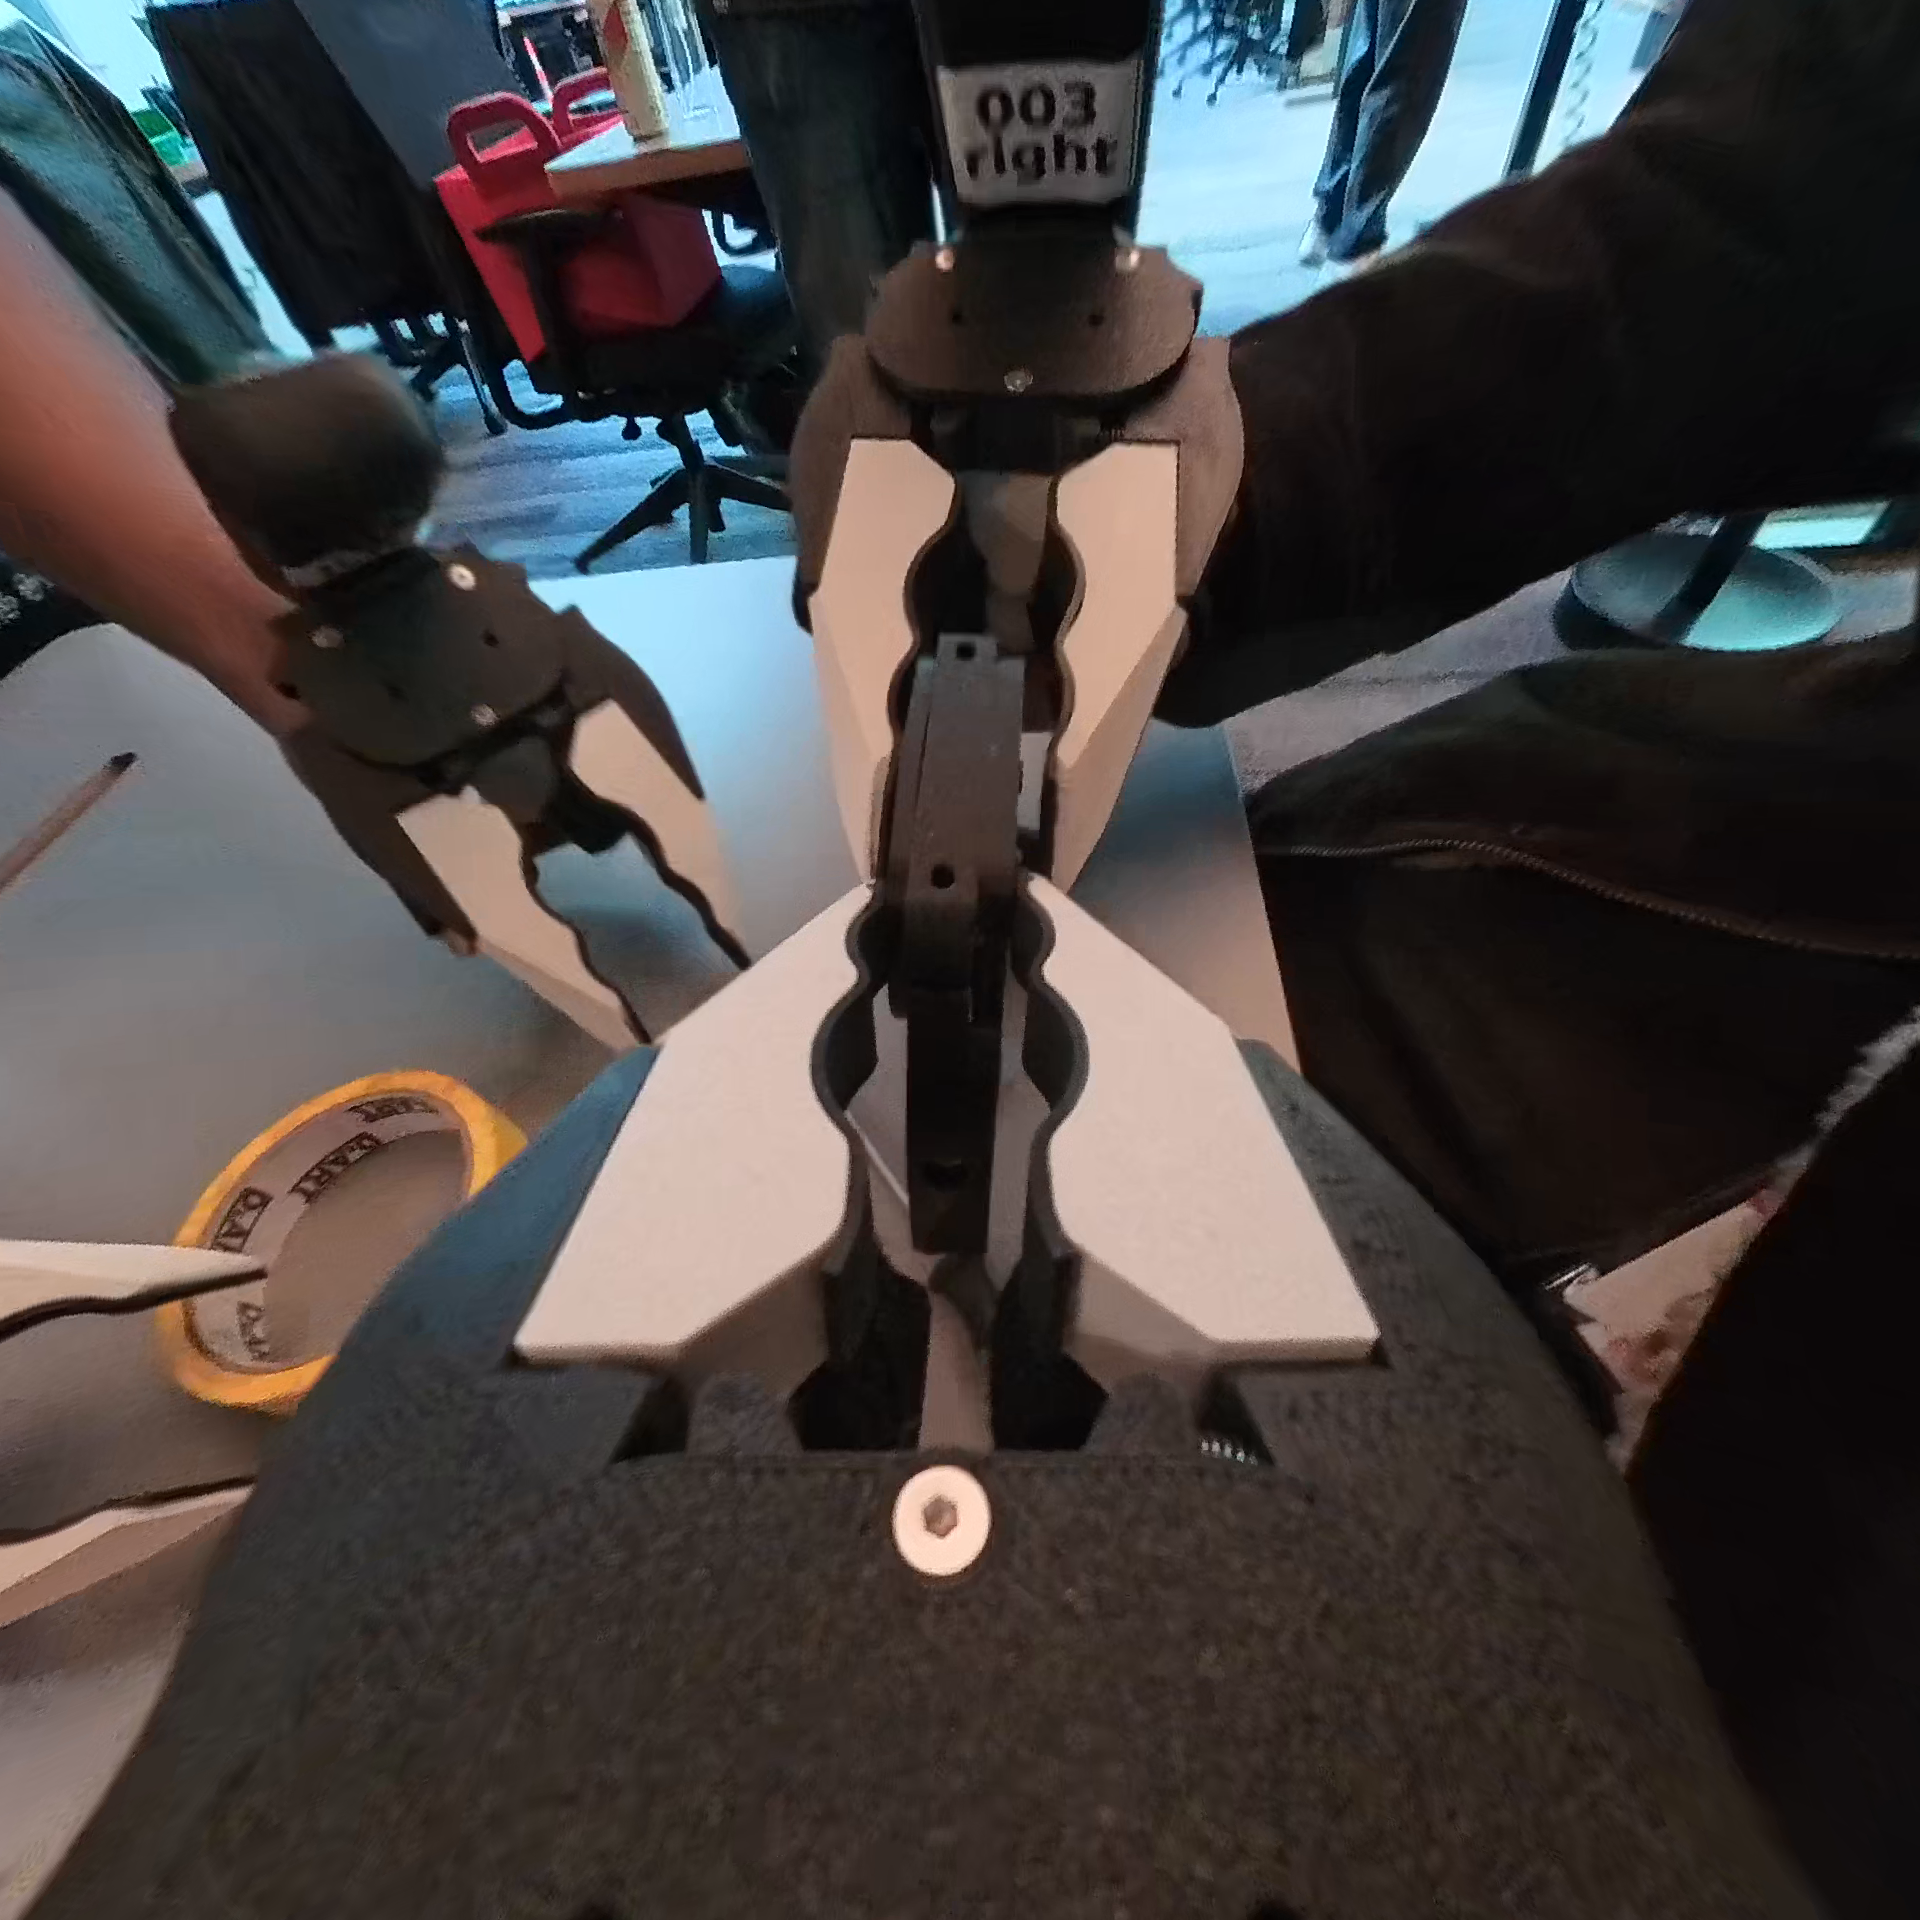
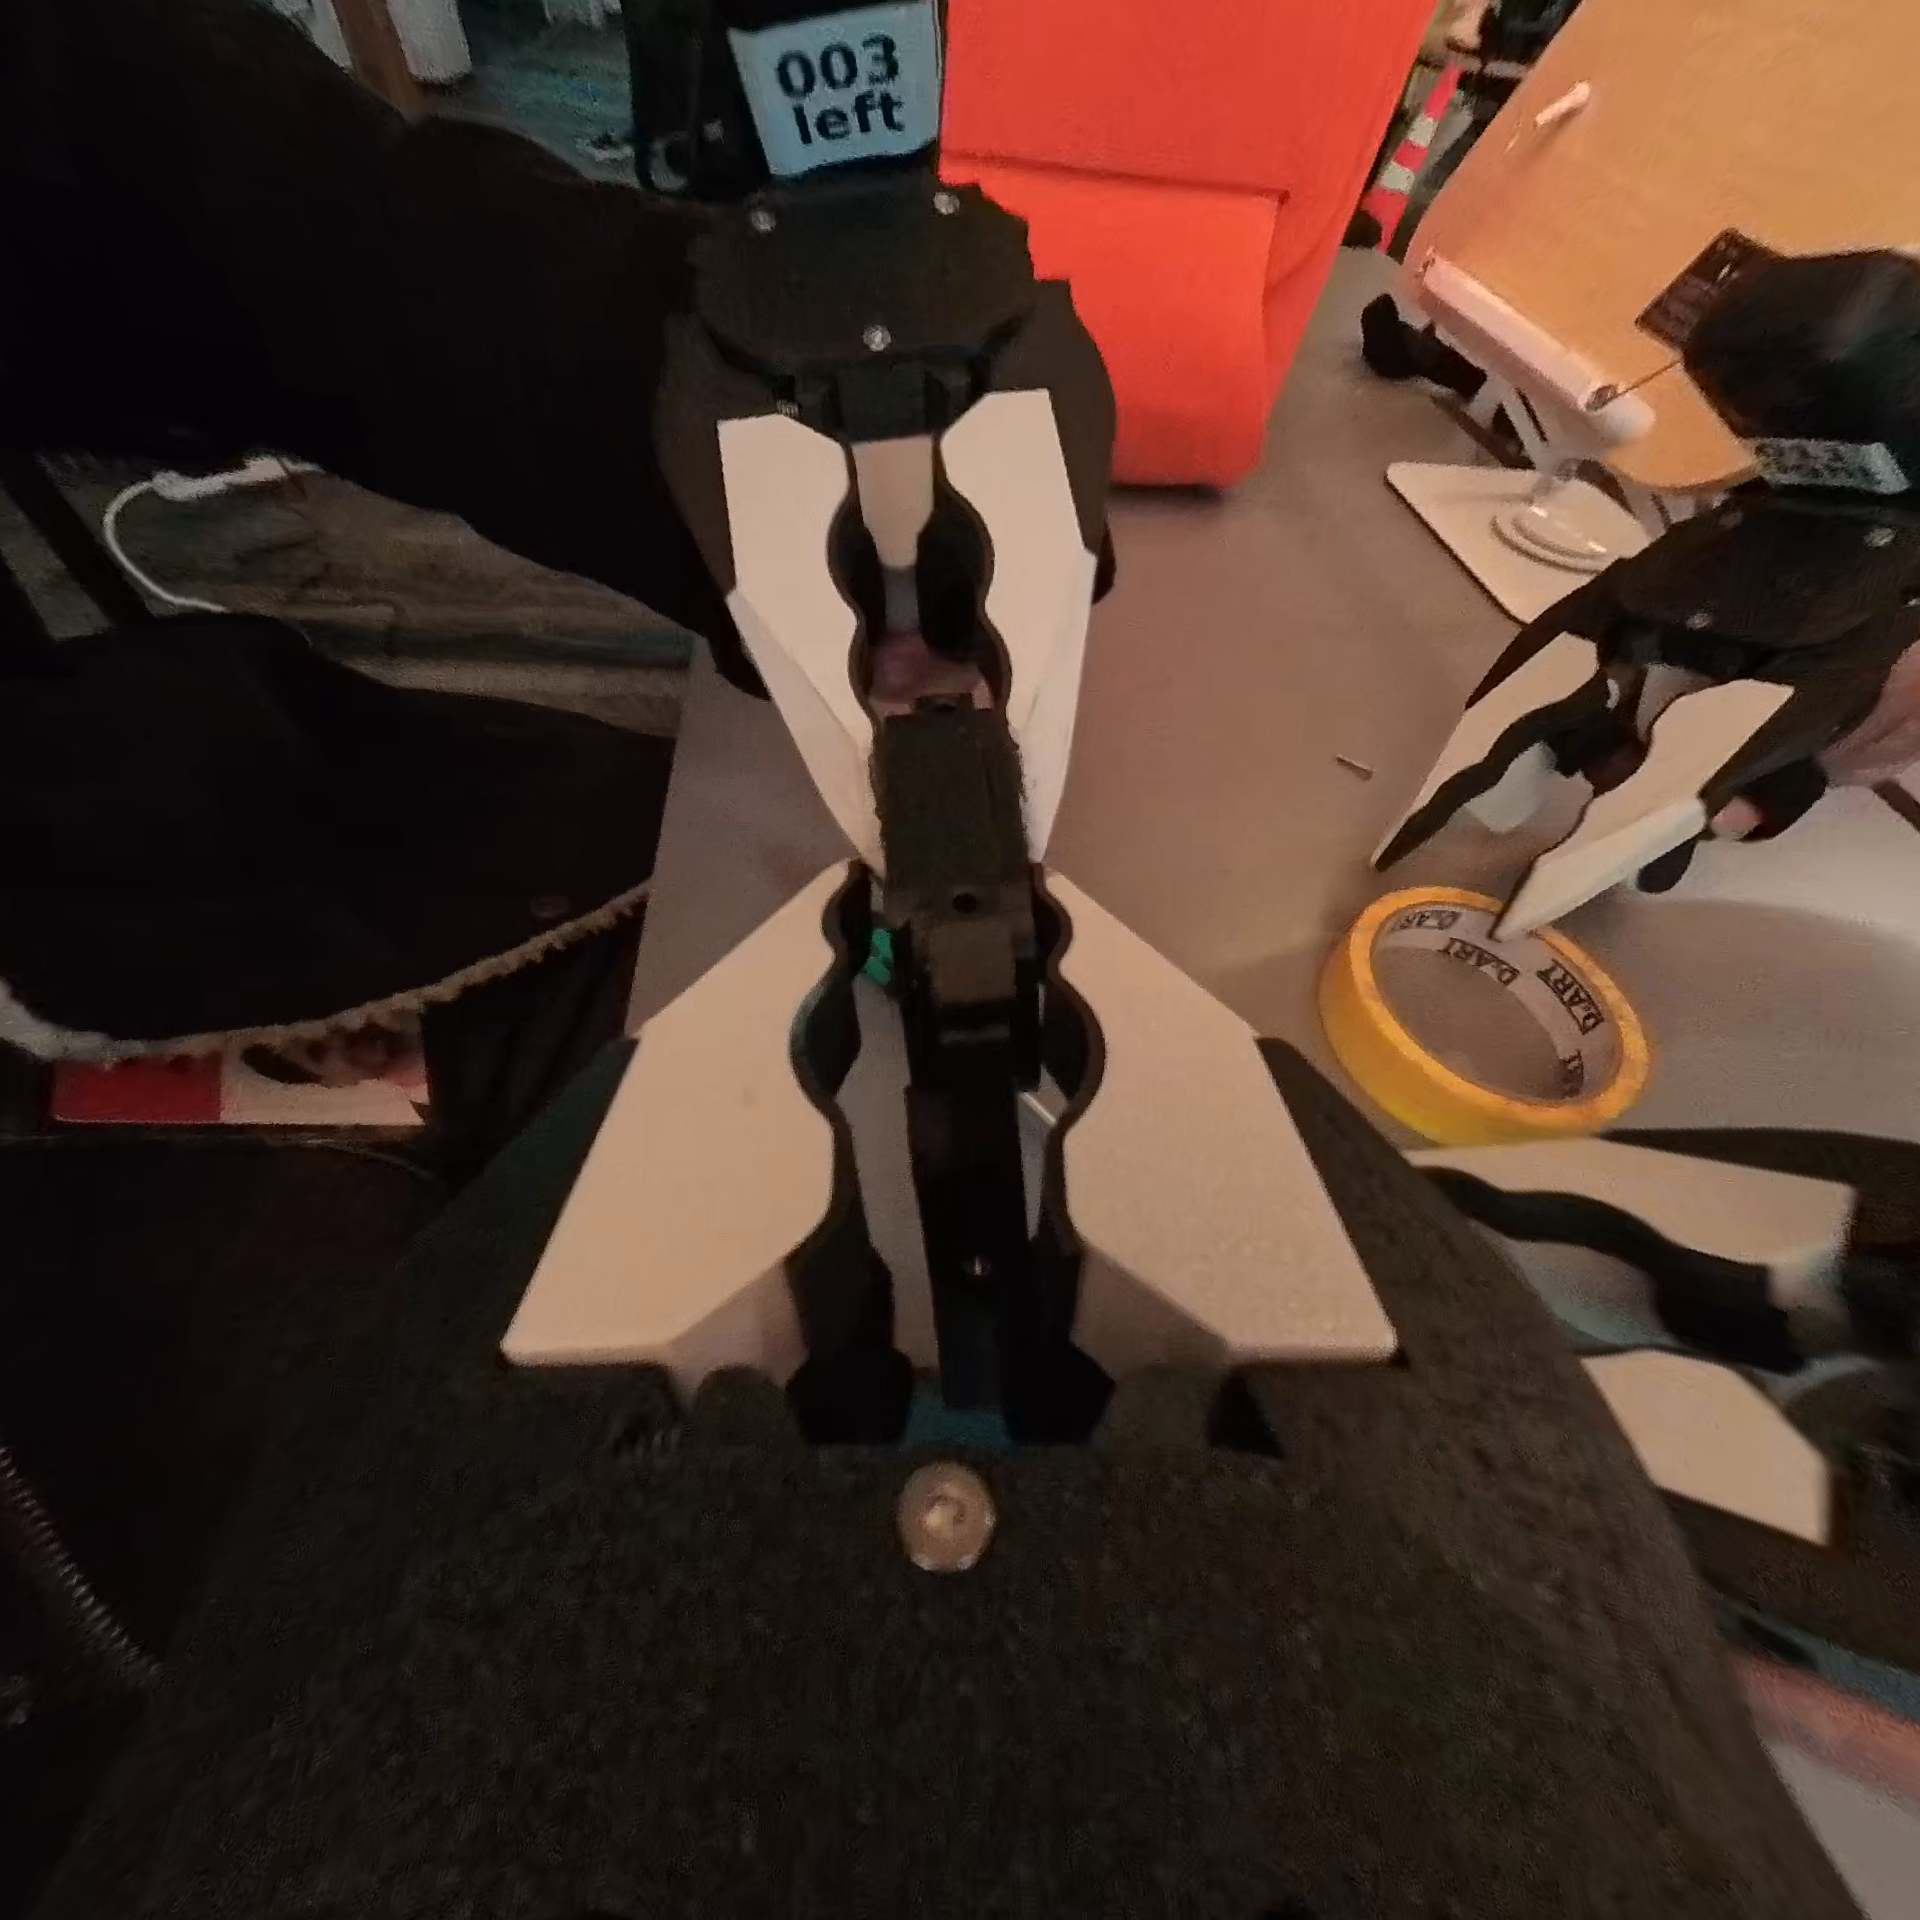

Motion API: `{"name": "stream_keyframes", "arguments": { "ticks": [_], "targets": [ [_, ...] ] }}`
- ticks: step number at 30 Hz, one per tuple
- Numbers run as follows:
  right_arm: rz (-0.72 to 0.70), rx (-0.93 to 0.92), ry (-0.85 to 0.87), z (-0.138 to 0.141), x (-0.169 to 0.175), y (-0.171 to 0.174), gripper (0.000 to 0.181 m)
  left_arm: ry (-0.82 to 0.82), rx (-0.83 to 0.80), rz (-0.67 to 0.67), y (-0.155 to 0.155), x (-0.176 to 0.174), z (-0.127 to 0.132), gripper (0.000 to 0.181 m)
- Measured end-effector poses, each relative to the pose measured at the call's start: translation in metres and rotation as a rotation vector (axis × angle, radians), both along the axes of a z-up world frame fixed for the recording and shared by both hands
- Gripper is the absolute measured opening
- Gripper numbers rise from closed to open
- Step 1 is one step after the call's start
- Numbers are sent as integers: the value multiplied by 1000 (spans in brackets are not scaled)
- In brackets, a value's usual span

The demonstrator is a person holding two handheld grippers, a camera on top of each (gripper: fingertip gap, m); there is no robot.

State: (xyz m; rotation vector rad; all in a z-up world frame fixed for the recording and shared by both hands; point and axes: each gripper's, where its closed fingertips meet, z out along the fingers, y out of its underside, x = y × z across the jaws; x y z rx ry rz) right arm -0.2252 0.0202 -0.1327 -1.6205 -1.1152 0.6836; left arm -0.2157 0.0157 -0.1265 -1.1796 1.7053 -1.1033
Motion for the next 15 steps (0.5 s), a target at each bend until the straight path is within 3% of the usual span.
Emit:
{"name": "stream_keyframes", "arguments": {
  "ticks": [5, 7, 10, 15],
  "targets": [
    [40, -93, 34, 6, 9, -7, 24, 3, -38, 4, -5, 8, 3, 23],
    [16, -111, 14, 3, 18, -14, 24, 19, 21, 21, -8, 5, 2, 22],
    [-82, -181, -134, -22, 50, -25, 47, 141, 89, 156, 8, -13, -10, 22],
    [-253, -247, -180, -70, 85, -35, 70, 149, -180, 407, 33, -33, -11, 22]
  ]
}}
